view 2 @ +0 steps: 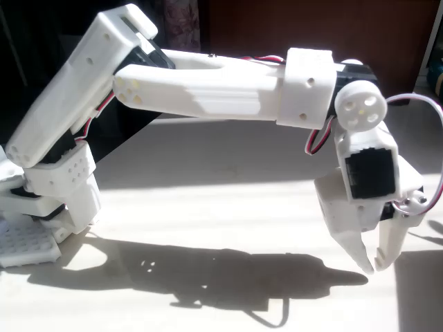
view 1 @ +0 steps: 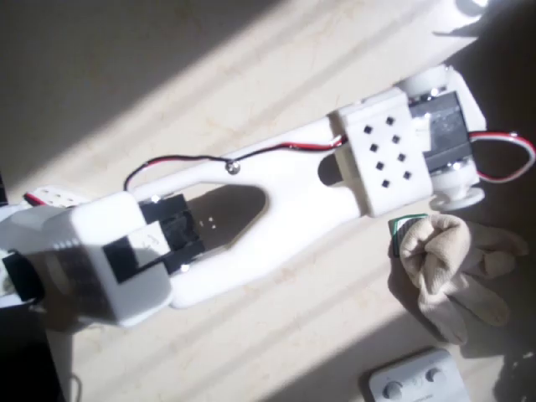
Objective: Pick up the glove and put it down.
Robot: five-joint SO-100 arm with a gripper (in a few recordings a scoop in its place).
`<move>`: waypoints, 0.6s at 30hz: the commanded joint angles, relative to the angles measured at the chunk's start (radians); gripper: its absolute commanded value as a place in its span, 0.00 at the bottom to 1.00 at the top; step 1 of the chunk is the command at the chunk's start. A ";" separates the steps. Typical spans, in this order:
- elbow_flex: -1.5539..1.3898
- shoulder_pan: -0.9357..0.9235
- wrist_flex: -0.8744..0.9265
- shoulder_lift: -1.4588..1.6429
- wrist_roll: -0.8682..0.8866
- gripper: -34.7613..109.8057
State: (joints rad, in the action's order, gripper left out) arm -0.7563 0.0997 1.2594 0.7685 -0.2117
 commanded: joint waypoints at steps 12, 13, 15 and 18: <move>-0.020 0.006 -0.011 0.163 0.005 0.25; -0.041 0.006 -0.012 0.207 0.005 0.25; -0.104 0.006 -0.012 0.290 0.005 0.25; -0.238 0.005 -0.014 0.425 0.005 0.25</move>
State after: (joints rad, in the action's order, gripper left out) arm -0.9112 0.0997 1.2579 1.0201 -0.2117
